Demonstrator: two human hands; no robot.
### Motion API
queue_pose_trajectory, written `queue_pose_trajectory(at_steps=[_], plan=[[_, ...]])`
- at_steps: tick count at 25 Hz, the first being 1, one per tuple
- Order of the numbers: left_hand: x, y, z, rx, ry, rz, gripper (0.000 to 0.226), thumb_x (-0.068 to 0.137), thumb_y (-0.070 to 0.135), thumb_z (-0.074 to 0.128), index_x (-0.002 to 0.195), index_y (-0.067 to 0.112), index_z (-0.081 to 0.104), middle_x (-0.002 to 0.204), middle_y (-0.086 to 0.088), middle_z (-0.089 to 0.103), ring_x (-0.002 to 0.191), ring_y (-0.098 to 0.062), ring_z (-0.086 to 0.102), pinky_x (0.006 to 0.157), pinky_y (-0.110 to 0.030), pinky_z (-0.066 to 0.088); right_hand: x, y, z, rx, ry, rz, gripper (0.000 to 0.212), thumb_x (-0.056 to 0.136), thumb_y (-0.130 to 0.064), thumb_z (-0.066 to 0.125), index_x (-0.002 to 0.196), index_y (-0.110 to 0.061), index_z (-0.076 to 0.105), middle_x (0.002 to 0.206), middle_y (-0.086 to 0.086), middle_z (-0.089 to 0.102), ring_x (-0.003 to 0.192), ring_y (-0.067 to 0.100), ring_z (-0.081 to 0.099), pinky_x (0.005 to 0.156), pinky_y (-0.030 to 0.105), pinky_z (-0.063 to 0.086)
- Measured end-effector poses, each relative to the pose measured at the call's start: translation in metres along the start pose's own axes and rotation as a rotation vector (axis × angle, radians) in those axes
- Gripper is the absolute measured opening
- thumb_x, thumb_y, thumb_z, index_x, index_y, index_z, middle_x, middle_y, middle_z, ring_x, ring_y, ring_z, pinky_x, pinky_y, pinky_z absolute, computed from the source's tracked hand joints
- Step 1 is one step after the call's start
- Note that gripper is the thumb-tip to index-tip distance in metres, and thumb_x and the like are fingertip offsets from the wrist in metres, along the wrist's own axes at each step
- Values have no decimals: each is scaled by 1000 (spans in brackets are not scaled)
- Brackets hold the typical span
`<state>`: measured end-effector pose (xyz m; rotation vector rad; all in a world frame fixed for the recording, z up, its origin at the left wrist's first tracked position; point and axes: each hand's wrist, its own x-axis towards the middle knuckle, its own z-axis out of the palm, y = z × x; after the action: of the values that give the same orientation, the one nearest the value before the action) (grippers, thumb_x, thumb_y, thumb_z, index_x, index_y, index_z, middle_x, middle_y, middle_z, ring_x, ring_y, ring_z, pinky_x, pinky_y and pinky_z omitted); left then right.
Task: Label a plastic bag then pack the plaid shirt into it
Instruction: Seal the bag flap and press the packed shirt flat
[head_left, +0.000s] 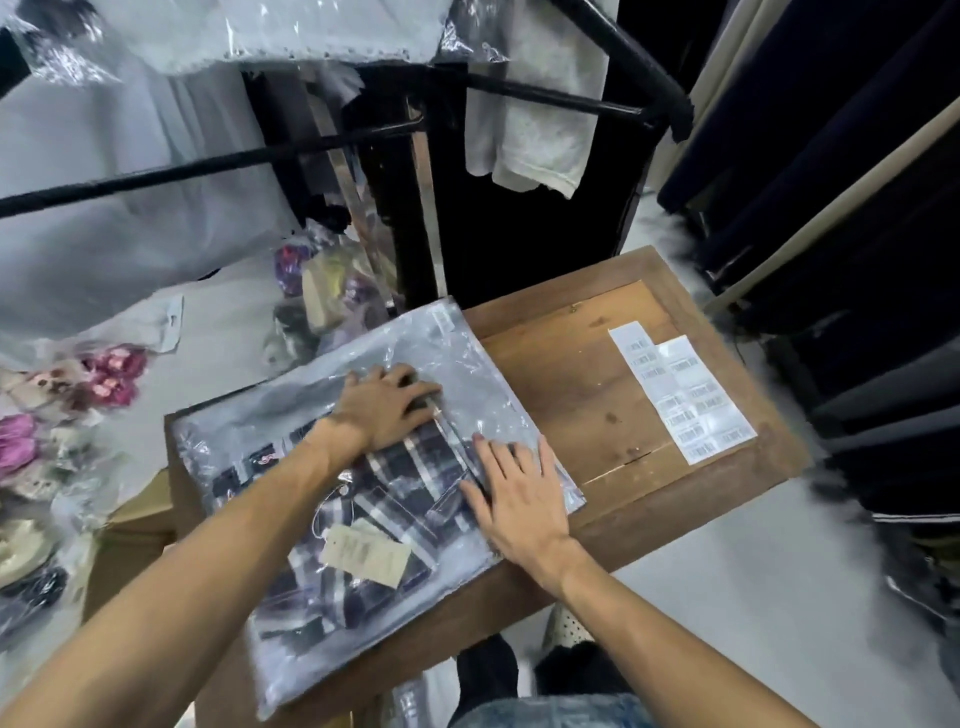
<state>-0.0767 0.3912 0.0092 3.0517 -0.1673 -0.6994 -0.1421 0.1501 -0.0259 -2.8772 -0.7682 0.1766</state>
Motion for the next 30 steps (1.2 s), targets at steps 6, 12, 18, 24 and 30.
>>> queue_pose_trajectory(at_steps=[6, 12, 18, 24, 30], plan=[[-12, 5, 17, -189, 19, -186, 53, 97, 68, 32, 148, 55, 30, 154, 3, 32, 138, -31, 33, 108, -52, 35, 29, -4, -8, -51, -183, 125, 81, 99, -66, 13, 160, -13, 22, 154, 8, 40, 145, 34, 31, 121, 65, 8], [-25, 19, 27, -299, 45, -289, 55, 98, 64, 34, 151, 52, 26, 157, 3, 29, 137, -31, 31, 107, -54, 34, 56, 6, -17, -38, -305, 98, 95, 91, -79, 11, 161, -15, 15, 165, 8, 20, 155, 33, 9, 118, 69, 6], [-32, 39, 30, -343, 40, -412, 58, 98, 65, 29, 153, 52, 18, 157, 0, 28, 136, -33, 33, 104, -54, 37, 79, 34, -24, -37, -365, -58, 96, 91, -80, 24, 161, -15, 13, 168, 9, 13, 156, 32, 3, 121, 65, 5], [-43, 80, 41, -382, 135, -604, 62, 96, 62, 40, 154, 44, 25, 154, 1, 35, 130, -32, 39, 95, -51, 44, 102, 64, -32, -19, -429, -212, 95, 90, -77, 34, 162, -21, 11, 170, -1, 8, 157, 26, -1, 122, 62, 0], [-52, 125, 47, -496, 159, -708, 66, 94, 66, 43, 153, 42, 29, 151, -3, 36, 129, -32, 36, 94, -50, 44, 117, 94, -38, 69, -468, -314, 86, 90, -68, 45, 161, -29, 17, 170, -11, 9, 157, 19, -2, 123, 63, -4]])
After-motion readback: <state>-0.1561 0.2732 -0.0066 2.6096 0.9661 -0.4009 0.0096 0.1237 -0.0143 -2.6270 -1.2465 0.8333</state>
